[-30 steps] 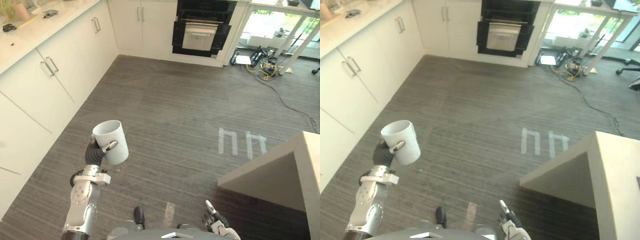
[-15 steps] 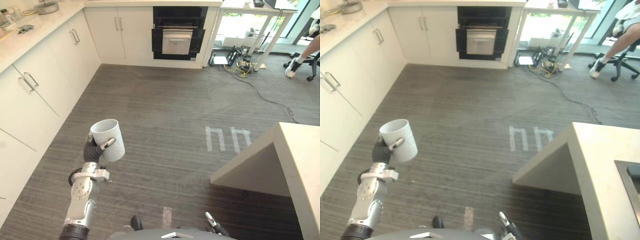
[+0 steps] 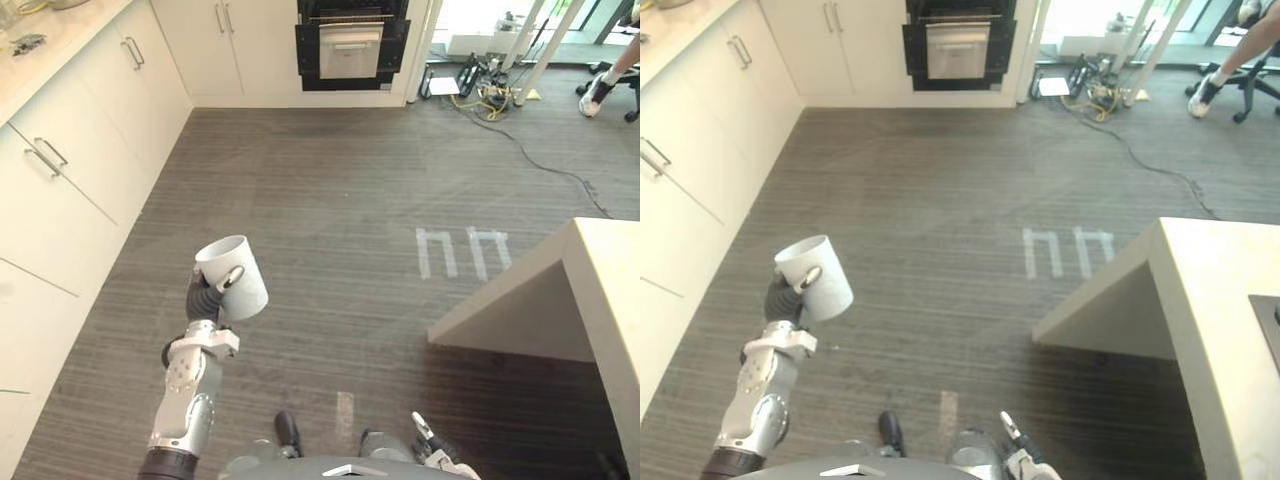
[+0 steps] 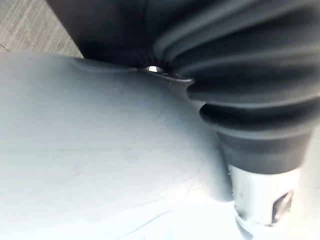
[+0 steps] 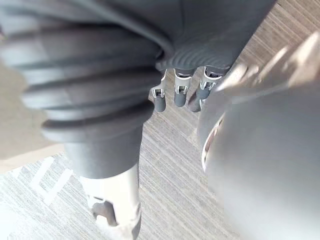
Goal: Walk over to the sink, pick up the cup, carry it to the dishwasher, place the cup inside the dishwasher, then close the dishwasher door
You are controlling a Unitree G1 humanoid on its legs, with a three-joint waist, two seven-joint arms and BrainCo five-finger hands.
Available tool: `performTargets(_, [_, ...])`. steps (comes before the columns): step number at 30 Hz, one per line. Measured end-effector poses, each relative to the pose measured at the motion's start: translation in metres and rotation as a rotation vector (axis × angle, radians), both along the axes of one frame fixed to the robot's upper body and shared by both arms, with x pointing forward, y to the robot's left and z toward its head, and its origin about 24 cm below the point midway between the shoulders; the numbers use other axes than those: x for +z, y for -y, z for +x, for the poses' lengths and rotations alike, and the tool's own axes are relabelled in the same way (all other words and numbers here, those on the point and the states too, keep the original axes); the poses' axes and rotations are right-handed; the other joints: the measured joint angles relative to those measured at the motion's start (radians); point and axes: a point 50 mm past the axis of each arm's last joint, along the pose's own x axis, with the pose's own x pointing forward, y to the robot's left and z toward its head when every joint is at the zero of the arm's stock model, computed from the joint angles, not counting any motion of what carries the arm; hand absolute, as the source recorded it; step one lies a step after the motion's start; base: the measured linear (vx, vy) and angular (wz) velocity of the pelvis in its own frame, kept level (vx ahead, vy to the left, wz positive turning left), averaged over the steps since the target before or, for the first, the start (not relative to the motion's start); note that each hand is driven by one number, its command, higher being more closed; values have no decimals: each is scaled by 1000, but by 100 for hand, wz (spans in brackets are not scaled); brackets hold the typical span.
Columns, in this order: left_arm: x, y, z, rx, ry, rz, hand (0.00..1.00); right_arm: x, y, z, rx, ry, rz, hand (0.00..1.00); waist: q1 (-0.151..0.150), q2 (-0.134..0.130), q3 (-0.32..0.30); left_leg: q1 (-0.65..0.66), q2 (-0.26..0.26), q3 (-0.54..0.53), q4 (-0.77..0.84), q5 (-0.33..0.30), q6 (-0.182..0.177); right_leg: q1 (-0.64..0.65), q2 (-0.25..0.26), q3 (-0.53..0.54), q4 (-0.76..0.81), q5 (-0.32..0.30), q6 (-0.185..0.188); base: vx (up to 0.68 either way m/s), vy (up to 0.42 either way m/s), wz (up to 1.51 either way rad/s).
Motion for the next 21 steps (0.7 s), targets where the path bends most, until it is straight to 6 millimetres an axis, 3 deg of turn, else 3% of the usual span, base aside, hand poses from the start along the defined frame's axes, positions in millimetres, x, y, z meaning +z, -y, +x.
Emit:
performTargets(1, [2, 5, 2, -24, 4, 28, 100, 4, 5, 6, 41, 9, -86, 0, -2, -9, 16, -6, 3, -1, 71, -49, 5, -67, -36, -17, 202, 6, -35, -66, 37, 9])
performTargets(2, [2, 7, 2, -26, 2, 41, 100, 8, 8, 12, 93, 22, -158, 0, -6, -23, 25, -1, -2, -7, 96, -68, 13, -131, -69, -17, 348, 50, -95, -46, 39, 13])
performTargets(4, [1, 7, 2, -24, -1, 42, 100, 19, 9, 30, 149, 90, -251, 0, -24, -20, 42, 28, -2, -30, 91, -81, 31, -208, -85, -15, 474, 104, -98, 71, 24, 22])
performTargets(5, [2, 5, 2, -22, 1, 49, 100, 25, 6, 43, 170, 144, -278, 0, -30, -21, 54, 36, 8, -35, 94, -84, 36, -220, -79, -22, 472, 54, -87, 101, -13, 18])
performTargets(7, [2, 5, 2, -45, 6, 66, 100, 40, 2, 63, 196, 258, -320, 0, -31, -30, 75, 45, 27, -54, 97, -86, 36, -227, -50, -51, 347, -5, -54, 74, -75, 15])
performTargets(9, [4, 7, 3, -87, 21, 92, 100, 57, 6, 78, 209, 370, -373, 0, -36, -36, 79, 46, 40, -84, 94, -92, 28, -219, -7, -35, 56, 40, -8, 126, -140, 41])
performTargets(10, [5, 7, 5, -106, 35, 99, 100, 64, 8, 83, 212, 412, -392, 0, -47, -46, 81, 47, 38, -107, 95, -100, 20, -203, -6, -27, -118, 110, 21, 135, -139, 50])
performTargets(12, [1, 5, 7, -120, 32, 107, 100, 68, 9, 85, 223, 441, -397, 0, -51, -68, 81, 71, 34, -140, 105, -124, -13, -170, -10, 13, -285, 168, 33, 236, -275, 56])
performTargets(14, [-1, 1, 6, -140, 28, 129, 100, 65, 8, 80, 229, 427, -389, 0, -50, -104, 71, 78, 23, -168, 160, -171, -47, -157, -36, 42, -243, 136, 26, 214, -353, 49])
performTargets(16, [-3, 1, 5, -166, 30, 133, 100, 61, 12, 72, 227, 384, -377, 0, -50, -92, 55, 82, 42, -210, 184, -212, -74, -207, -16, 47, -109, 146, 10, 256, -364, 47])
performTargets(17, [-3, 3, 4, -174, 40, 123, 100, 61, 14, 69, 229, 369, -373, 0, -55, -66, 38, 55, 62, -239, 309, -238, -96, -228, 0, 37, -60, 131, -25, 321, -305, 36])
performTargets(18, [-5, 5, 2, -174, 36, 109, 100, 61, 16, 67, 232, 360, -375, 0, -56, -46, 29, 48, 82, -249, 374, -262, -95, -237, 18, 22, -39, 118, -50, 371, -225, 14])
performTargets(19, [-11, 11, -1, -175, 14, 80, 100, 60, 19, 58, 234, 335, -377, 0, -55, -8, 6, 46, 108, -265, 507, -300, -115, -244, 52, -13, 0, 90, -92, 412, -190, -4])
performTargets(20, [-15, 15, -2, -177, 2, 59, 100, 56, 23, 47, 222, 303, -376, 0, -55, 10, -5, 44, 112, -270, 661, -272, -163, -243, 77, -24, 49, 46, -114, 434, -186, -1])
performTargets(21, [-15, 15, -4, -174, 1, 52, 100, 54, 24, 39, 211, 284, -375, 0, -57, 20, -14, 36, 117, -270, 699, -239, -176, -236, 83, -36, 67, 24, -120, 439, -207, 15])
